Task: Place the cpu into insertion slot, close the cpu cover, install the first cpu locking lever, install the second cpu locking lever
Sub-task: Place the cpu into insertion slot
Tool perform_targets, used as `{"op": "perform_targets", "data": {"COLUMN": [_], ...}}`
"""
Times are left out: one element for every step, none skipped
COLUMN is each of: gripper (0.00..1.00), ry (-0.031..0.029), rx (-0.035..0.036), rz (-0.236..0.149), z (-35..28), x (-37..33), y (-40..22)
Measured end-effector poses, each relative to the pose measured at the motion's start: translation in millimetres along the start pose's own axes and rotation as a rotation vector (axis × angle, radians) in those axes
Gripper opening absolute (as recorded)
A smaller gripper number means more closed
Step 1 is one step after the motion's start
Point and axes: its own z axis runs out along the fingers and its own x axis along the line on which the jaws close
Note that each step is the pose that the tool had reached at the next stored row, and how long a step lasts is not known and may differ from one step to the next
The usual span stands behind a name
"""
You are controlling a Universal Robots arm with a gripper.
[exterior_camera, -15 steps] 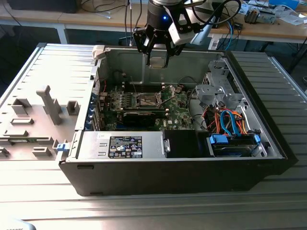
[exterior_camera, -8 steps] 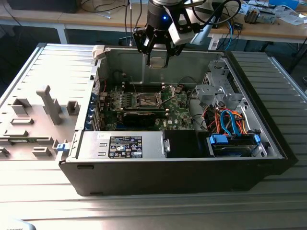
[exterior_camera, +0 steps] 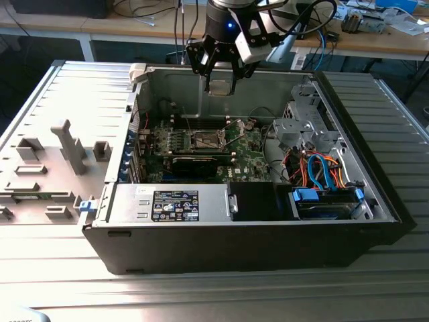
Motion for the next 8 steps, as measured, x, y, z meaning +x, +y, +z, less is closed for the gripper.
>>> {"op": "perform_targets", "data": {"gripper": [0.54,0.54,0.54,0.54,0.54,0.54,0.54,0.54], "ry": [-0.0001,-0.0001,-0.0001,-0.0001,-0.0001,-0.0001,0.0,0.0], "rx": [0.0,0.0,0.0,0.0,0.0,0.0,0.0,0.0], "rz": [0.0,0.0,0.0,0.0,0.0,0.0,0.0,0.0], "z": [0.1,0.2,0.3,0.4,0.5,0.6,0.8,0.9], "x": [0.1,0.1,0.1,0.2,0.3,0.6,0.7,0.8], "y": [0.0,0.0,0.0,-0.1,-0.1,-0.1,-0.1,-0.1]}}
